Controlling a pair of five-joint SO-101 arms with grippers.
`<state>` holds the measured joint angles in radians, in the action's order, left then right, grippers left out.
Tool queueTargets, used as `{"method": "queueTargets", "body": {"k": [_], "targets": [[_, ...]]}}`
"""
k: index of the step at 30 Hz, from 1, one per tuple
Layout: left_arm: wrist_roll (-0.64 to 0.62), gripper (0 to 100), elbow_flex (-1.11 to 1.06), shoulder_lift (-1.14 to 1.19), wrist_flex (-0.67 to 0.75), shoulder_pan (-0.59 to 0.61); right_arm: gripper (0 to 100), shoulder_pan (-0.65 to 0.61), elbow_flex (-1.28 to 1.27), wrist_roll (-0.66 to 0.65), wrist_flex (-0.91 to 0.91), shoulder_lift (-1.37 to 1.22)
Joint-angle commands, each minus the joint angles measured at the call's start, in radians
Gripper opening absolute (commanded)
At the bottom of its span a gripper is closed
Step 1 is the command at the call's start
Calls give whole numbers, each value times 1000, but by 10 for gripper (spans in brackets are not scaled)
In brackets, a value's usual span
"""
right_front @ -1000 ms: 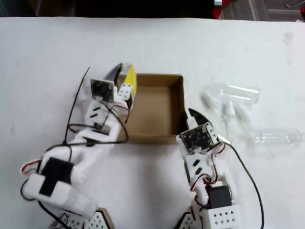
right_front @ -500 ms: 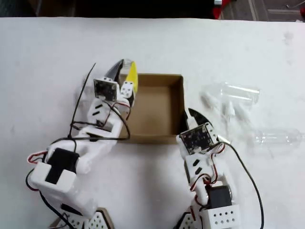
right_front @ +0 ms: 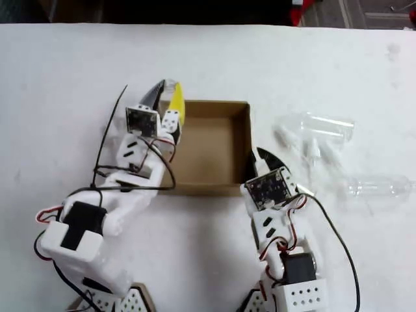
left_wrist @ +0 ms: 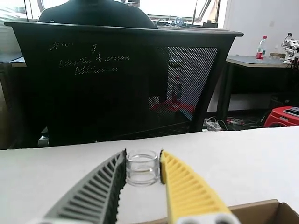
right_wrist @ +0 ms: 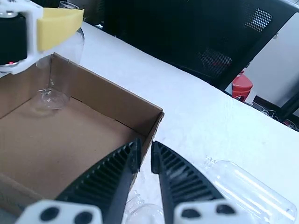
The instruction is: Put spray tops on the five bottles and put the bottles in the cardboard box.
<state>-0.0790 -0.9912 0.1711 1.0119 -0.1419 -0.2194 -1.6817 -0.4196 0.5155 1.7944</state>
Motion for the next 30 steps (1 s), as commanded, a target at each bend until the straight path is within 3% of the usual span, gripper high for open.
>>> {"method": "queueTargets", "body": {"k": [1,11,16,30], "targets": [[11,20,46,-5,18,16,24,8,-9,-11,-27,4],[11,23,31,-7,18,39,24,2,-9,-9,-24,4],[9,98,18,-7,18,35,24,2,-9,-9,-24,4],[11,72,15,-10,18,36,24,4,-9,-11,-25,4]]}}
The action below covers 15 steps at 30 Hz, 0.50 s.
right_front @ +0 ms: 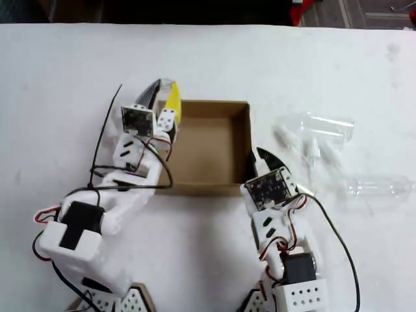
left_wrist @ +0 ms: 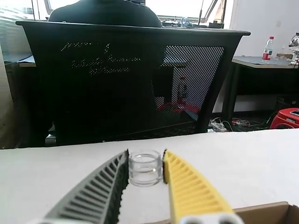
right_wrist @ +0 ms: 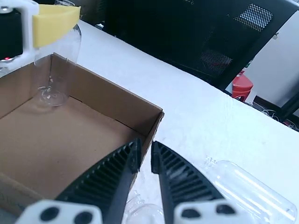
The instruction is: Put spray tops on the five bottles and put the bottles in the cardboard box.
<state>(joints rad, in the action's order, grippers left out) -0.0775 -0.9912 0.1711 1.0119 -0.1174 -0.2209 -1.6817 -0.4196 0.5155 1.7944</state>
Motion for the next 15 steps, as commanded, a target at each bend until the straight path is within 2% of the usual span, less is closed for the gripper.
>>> {"method": "queueTargets", "body": {"k": [1,8,15], "targets": [[9,72,9,-13,18,12,24,5,-9,-11,-25,4],[0,147,-25,-16,17,10,24,5,-9,-11,-25,4],[-2,132,-26,-25,-11,8,24,7,-9,-11,-25,4]]}}
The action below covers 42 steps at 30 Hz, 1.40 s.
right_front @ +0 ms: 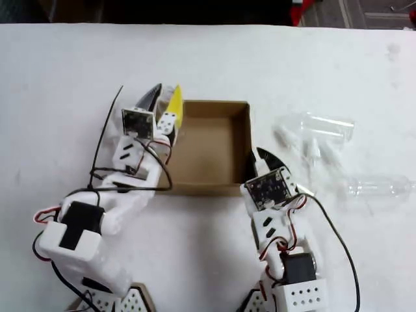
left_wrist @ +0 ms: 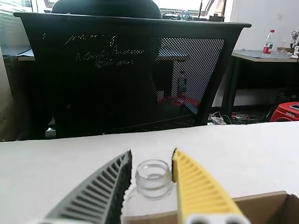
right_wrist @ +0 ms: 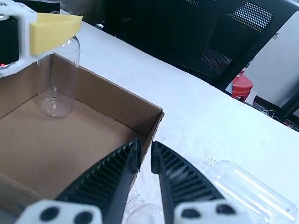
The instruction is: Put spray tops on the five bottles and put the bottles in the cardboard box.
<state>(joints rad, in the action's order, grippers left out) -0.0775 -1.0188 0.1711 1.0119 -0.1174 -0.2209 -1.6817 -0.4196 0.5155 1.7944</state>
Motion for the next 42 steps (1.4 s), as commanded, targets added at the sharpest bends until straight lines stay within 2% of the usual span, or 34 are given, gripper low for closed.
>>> {"method": "queueTargets", "body": {"k": [1,8,13,16,23,28,30,32,38,40,42], "targets": [[-2,132,0,-36,-15,8,24,7,-9,-11,-25,4],[-49,133,-94,-185,-20,1,24,5,-9,-11,-25,4],[-57,133,-103,-266,-144,-2,24,4,-9,-11,-25,4],[-63,133,-104,-311,-166,-8,24,4,-9,-11,-25,4],[-170,133,-104,-424,-264,-4,24,4,-9,-11,-25,4],[-287,129,-94,-526,-405,73,24,5,-9,-11,-27,4],[-319,129,-60,-564,-517,114,24,5,-9,-11,-27,4],[-339,128,11,-596,-692,160,24,5,-9,-11,-27,4],[-345,128,399,-565,-1370,249,24,5,-9,-11,-27,4],[-344,131,517,-506,-1522,251,24,5,-9,-11,-27,4],[-344,131,618,-423,-1616,246,24,7,-9,-11,-27,4]]}}
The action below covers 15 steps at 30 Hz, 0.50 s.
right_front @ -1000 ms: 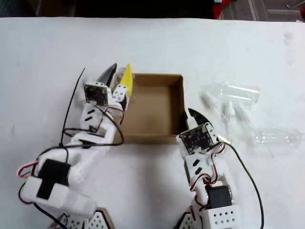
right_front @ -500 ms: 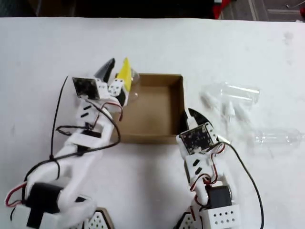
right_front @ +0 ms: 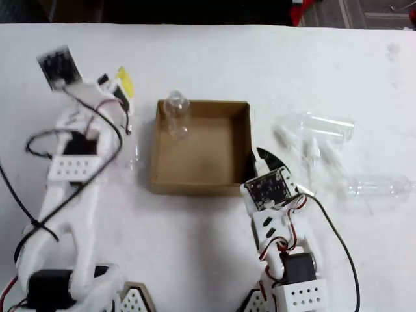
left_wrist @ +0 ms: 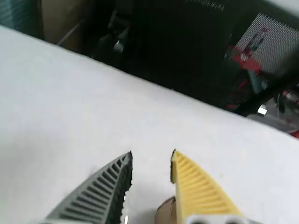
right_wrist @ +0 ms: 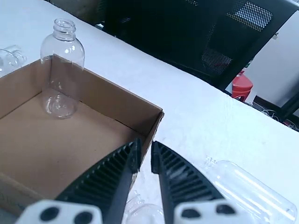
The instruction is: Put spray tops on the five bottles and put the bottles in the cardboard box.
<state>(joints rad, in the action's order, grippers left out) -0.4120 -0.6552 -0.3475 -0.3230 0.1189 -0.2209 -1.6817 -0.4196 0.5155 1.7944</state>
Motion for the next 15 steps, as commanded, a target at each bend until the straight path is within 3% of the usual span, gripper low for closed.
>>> {"method": "queueTargets", "body": {"k": [1,5,11,15], "targets": [[-9,131,302,142,-313,10,24,7,-9,-11,-27,4],[-8,128,483,334,-431,15,24,7,-9,-11,-27,4],[2,128,867,599,-789,16,24,8,-9,-11,-27,4],[181,127,1142,814,-987,16,24,8,-9,-11,-27,4]]}}
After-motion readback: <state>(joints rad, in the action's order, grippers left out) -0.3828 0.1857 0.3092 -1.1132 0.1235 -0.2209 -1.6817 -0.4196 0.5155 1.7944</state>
